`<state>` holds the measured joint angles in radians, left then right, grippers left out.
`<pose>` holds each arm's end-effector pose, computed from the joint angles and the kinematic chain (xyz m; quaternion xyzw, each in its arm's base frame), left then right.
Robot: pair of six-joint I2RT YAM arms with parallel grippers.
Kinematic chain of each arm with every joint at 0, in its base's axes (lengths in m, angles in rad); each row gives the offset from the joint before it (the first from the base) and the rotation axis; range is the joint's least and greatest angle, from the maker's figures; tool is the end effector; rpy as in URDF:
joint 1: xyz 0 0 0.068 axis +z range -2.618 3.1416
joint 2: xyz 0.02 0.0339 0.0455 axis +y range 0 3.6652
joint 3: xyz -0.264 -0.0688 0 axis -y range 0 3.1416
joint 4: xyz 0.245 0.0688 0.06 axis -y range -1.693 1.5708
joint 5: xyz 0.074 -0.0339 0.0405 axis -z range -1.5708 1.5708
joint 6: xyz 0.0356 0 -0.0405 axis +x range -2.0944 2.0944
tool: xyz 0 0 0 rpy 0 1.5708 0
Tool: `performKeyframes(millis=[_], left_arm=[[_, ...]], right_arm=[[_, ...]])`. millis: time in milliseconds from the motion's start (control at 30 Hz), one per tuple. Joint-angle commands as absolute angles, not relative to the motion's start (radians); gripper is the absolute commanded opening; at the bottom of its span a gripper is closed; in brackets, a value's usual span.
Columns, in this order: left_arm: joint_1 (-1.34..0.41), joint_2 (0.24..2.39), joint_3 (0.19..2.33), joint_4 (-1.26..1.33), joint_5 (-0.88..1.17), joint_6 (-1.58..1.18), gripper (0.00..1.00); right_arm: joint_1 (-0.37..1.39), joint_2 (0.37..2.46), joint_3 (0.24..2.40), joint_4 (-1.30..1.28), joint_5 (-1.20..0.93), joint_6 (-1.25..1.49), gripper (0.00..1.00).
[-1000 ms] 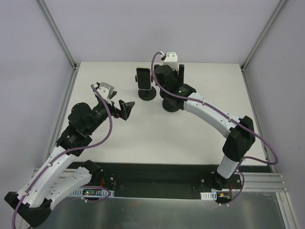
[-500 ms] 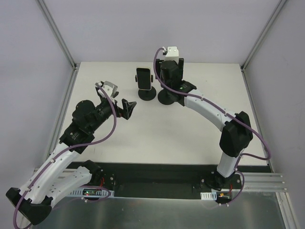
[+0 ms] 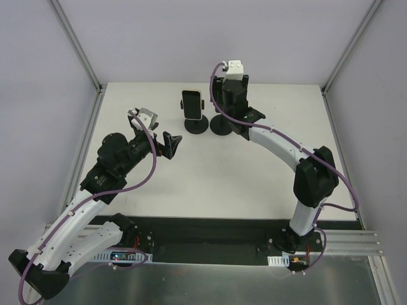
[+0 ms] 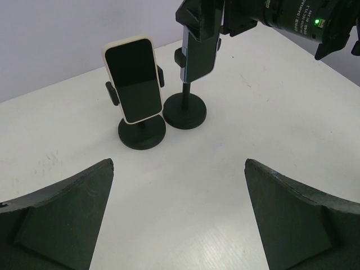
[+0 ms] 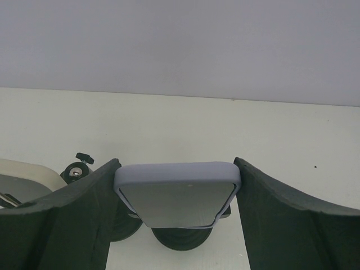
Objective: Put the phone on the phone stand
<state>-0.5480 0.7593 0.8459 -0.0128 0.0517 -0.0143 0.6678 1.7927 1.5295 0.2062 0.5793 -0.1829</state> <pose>0.1498 -0.0936 0.3843 0.1977 0.6512 -0.2201 0.6988 0.3528 0.2534 0.3593 -0.1088 0.7155 -0.0436 0.6887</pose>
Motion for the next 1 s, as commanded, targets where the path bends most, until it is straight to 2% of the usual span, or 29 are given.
performKeyframes(millis=[0, 33, 100, 133, 200, 233, 267, 467, 667, 767, 967], left_arm=[[-0.538, 0.758, 0.841, 0.018, 0.071, -0.009, 0.99], [-0.537, 0.758, 0.841, 0.018, 0.069, -0.009, 0.99], [-0.535, 0.759, 0.841, 0.018, 0.071, -0.009, 0.99], [-0.535, 0.761, 0.841, 0.018, 0.072, -0.009, 0.99], [-0.535, 0.765, 0.842, 0.017, 0.075, -0.009, 0.99], [-0.534, 0.767, 0.842, 0.017, 0.078, -0.009, 0.99], [-0.532, 0.767, 0.842, 0.017, 0.080, -0.009, 0.99], [-0.529, 0.767, 0.841, 0.017, 0.077, -0.009, 0.99], [-0.529, 0.765, 0.842, 0.018, 0.086, -0.009, 0.99], [-0.528, 0.759, 0.844, 0.017, 0.097, -0.011, 0.99], [-0.528, 0.753, 0.841, 0.017, 0.100, -0.021, 0.99]], right_arm=[[0.664, 1.750, 1.520, 0.298, 0.552, -0.184, 0.01], [0.664, 1.747, 1.517, 0.296, 0.548, -0.181, 0.05], [0.664, 1.743, 1.513, 0.284, 0.543, -0.176, 0.25], [0.664, 1.737, 1.509, 0.284, 0.543, -0.176, 0.47], [0.666, 1.730, 1.505, 0.273, 0.535, -0.175, 0.73], [0.667, 1.723, 1.503, 0.270, 0.531, -0.176, 0.91], [0.666, 1.721, 1.506, 0.259, 0.529, -0.176, 0.97], [0.672, 1.697, 1.542, 0.143, 0.584, -0.152, 1.00], [0.690, 1.563, 1.477, 0.085, 0.689, -0.163, 1.00], [0.696, 1.455, 1.407, 0.023, 0.736, -0.147, 1.00], [0.707, 1.133, 1.151, -0.161, 0.671, -0.075, 1.00]])
